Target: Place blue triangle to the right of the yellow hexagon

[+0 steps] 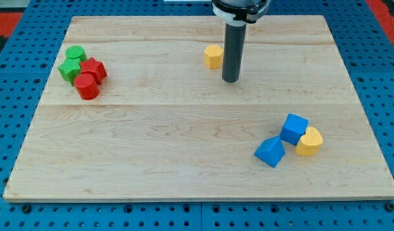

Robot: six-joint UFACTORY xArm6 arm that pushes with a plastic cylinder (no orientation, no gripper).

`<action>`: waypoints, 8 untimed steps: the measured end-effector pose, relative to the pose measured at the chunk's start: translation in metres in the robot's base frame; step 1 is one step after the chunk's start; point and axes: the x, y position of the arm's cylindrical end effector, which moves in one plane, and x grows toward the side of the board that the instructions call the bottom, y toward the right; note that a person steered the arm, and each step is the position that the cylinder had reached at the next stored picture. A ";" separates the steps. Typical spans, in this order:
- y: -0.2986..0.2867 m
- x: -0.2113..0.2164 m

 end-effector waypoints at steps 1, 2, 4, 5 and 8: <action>-0.016 0.016; -0.065 0.027; -0.045 0.091; -0.035 0.170; 0.036 0.141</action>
